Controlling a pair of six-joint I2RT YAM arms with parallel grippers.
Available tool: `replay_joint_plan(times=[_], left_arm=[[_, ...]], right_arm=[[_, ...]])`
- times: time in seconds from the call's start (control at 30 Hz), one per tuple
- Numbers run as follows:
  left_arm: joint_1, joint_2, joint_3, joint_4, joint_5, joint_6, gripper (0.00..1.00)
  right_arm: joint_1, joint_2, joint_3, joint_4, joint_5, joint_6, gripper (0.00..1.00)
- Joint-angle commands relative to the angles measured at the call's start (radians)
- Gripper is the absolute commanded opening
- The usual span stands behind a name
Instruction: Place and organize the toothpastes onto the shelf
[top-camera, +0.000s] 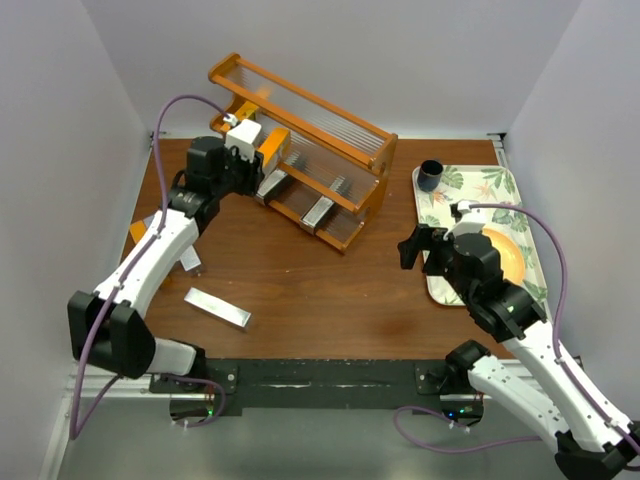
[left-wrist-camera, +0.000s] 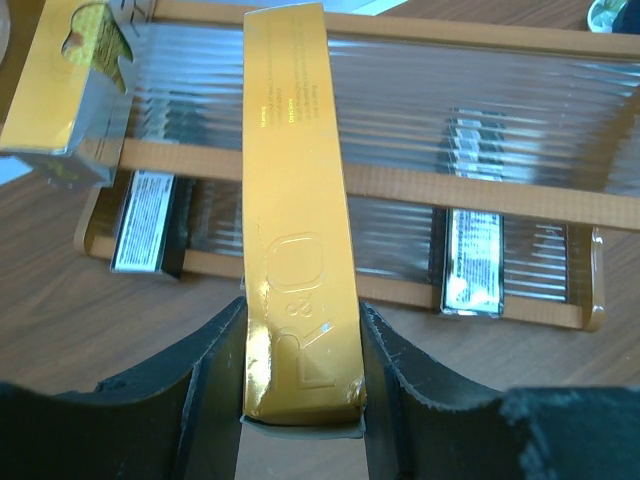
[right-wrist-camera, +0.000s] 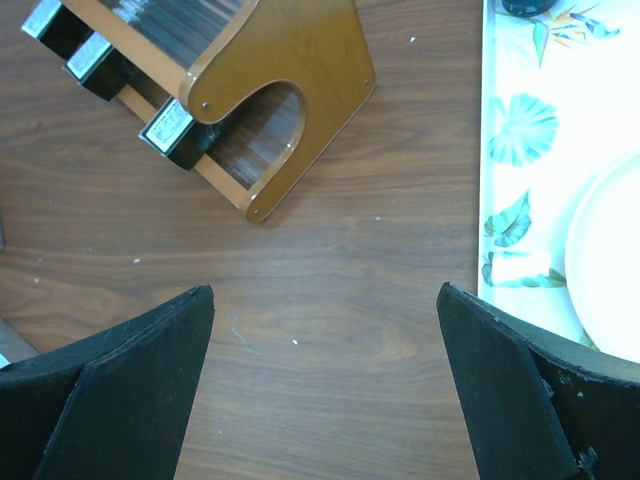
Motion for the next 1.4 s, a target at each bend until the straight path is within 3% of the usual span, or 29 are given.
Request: replay_joint_plan(times=[0.0, 0.5, 0.93, 1.2, 1.37], left_arm=[[0.029, 0.061, 0.087, 0.177, 0.146, 0.055, 0.29], [0.041, 0.304, 0.224, 0.292, 0.234, 0.109, 0.32], [0.041, 0.364, 0.215, 0.392, 0.202, 0.095, 0.35], [0.054, 0.394, 0.219, 0.376, 0.205, 0.112, 0.36], [0.058, 0.407, 0.229, 0.361, 0.205, 0.124, 0.41]], right_arm=[[0.0, -0.015, -0.011, 0.072, -0.025, -0.071, 0.98], [0.0, -0.045, -0.045, 0.106, -0.066, -0.103, 0.98], [0.0, -0.035, -0.054, 0.115, -0.08, -0.106, 0.99], [0.0, -0.036, -0.062, 0.117, -0.088, -0.106, 0.98], [0.0, -0.035, -0.06, 0.117, -0.092, -0.104, 0.98]])
